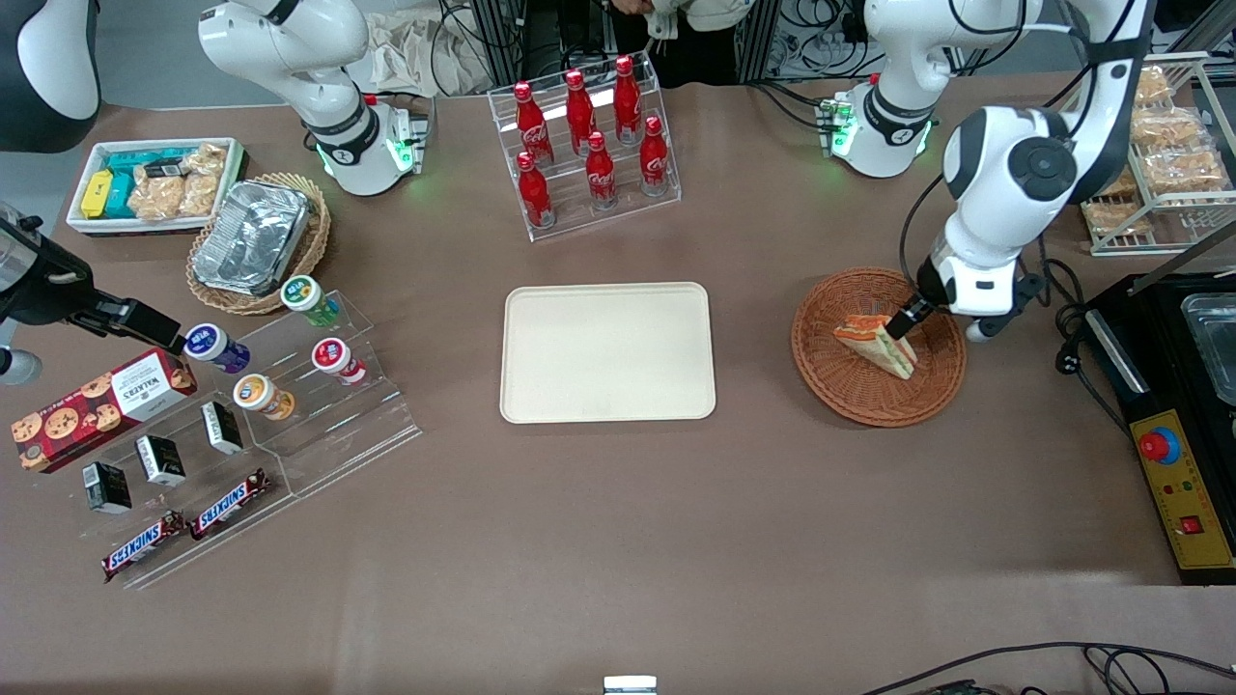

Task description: Place sandwich from basket to tray

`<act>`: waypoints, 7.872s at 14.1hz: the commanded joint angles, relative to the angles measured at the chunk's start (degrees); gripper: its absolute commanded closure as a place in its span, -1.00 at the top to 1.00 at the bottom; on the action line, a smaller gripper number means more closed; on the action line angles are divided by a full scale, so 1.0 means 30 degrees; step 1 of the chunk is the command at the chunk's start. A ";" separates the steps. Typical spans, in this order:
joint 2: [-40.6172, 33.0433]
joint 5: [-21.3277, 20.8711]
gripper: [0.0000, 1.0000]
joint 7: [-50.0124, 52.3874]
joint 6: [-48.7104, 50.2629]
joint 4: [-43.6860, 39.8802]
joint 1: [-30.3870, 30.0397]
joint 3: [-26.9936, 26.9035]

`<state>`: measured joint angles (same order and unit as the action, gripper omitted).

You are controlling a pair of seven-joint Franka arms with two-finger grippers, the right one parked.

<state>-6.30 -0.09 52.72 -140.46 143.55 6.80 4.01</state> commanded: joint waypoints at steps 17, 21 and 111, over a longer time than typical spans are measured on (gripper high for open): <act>0.2217 -0.2136 0.96 0.3399 -0.3657 0.1192 0.1219 -0.0019; 0.2450 -0.2167 0.66 0.3461 -0.3979 0.1191 0.1190 -0.0136; 0.1897 -0.2067 0.97 -1.3237 1.2045 -1.2373 0.0928 0.0626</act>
<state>2.04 -1.67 14.79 -105.45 105.52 10.71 5.41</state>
